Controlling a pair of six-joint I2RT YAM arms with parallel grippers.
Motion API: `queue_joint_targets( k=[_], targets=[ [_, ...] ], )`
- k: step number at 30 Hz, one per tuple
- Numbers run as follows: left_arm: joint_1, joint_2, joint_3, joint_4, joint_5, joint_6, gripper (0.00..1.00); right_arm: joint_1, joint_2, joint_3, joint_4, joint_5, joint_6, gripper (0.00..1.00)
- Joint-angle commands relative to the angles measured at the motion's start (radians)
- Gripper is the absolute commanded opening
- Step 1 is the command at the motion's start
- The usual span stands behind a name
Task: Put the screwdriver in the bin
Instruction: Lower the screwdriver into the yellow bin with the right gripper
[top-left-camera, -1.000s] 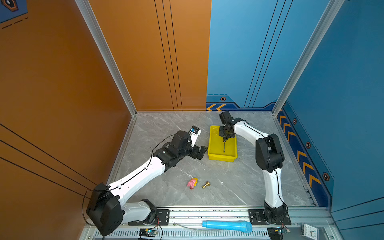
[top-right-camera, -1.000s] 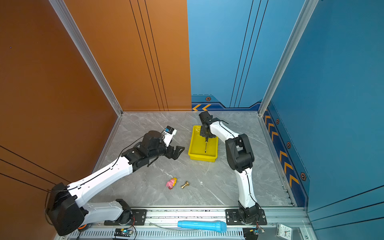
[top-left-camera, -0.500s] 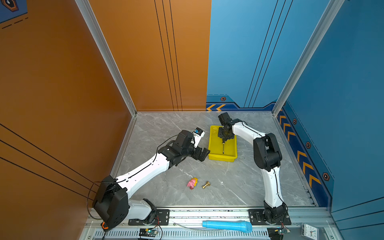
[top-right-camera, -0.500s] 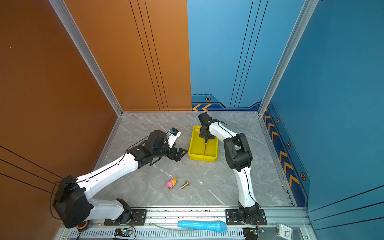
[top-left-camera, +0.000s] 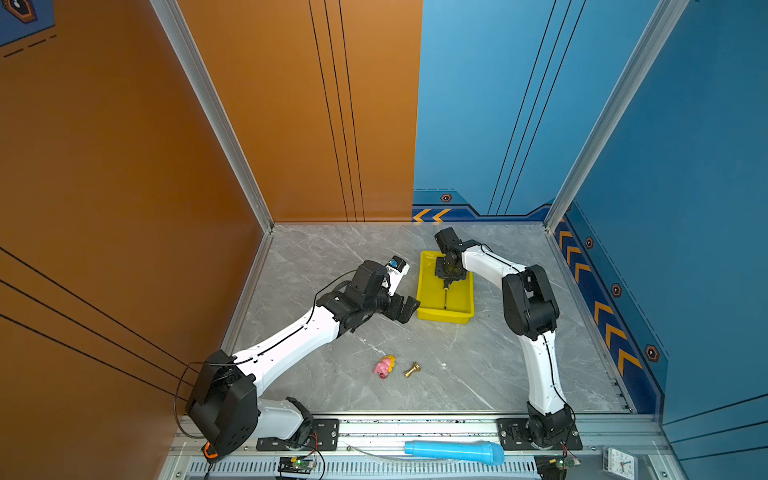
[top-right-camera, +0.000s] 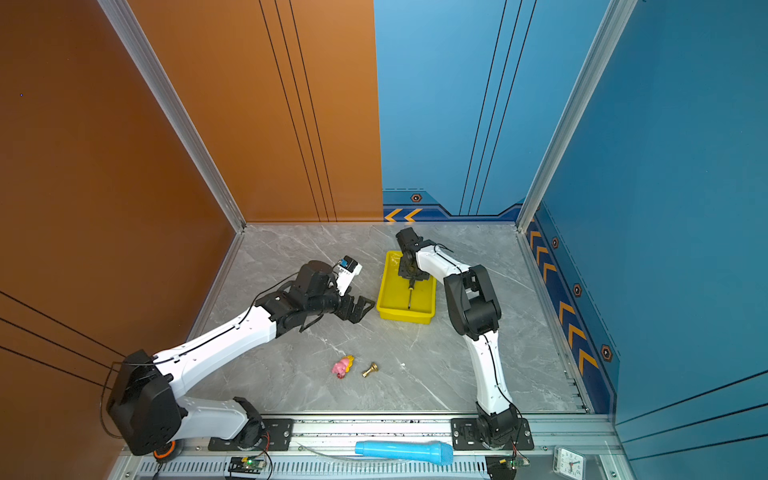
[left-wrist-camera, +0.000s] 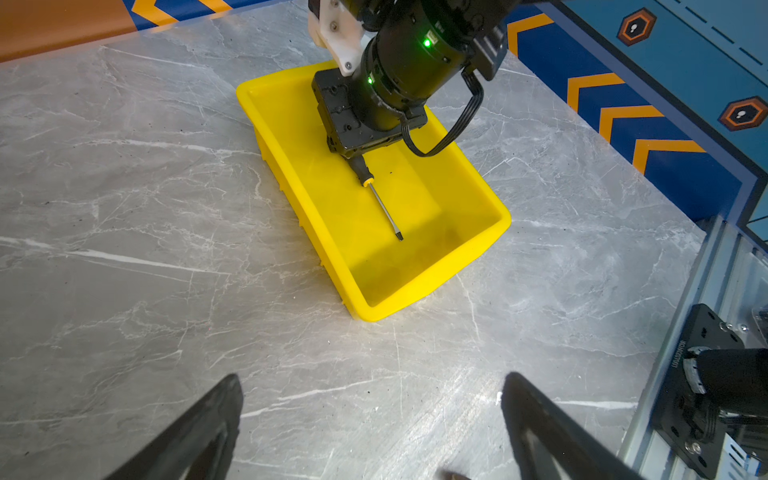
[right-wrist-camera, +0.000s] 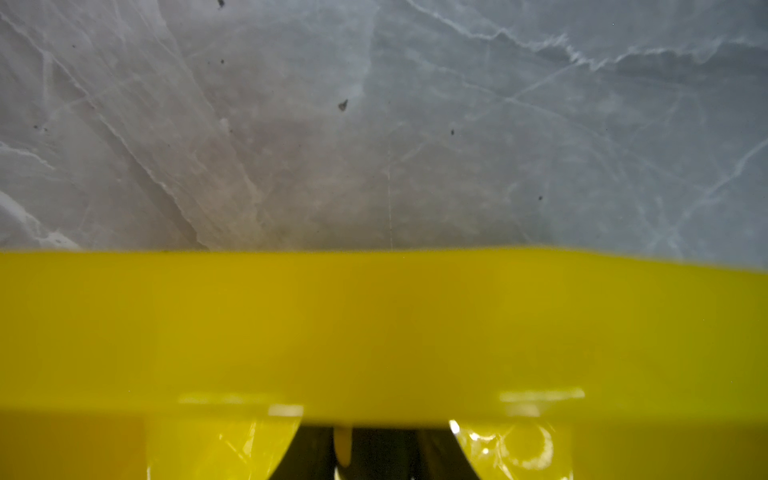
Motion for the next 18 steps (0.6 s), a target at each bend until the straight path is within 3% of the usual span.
queue_joint_targets(
  k=[1,8,18],
  targets=[
    [-0.005,-0.012,0.027,-0.022,0.000,-0.009,0.98,-0.004,0.029,0.011,-0.007,0.004,0.020,0.18],
    [-0.012,-0.019,0.015,-0.022,-0.013,-0.021,0.98,-0.002,0.028,0.003,-0.007,0.008,0.017,0.31],
    [-0.023,-0.044,-0.009,-0.017,-0.048,-0.041,0.98,0.001,0.006,-0.013,-0.007,0.018,0.012,0.42]
  ],
)
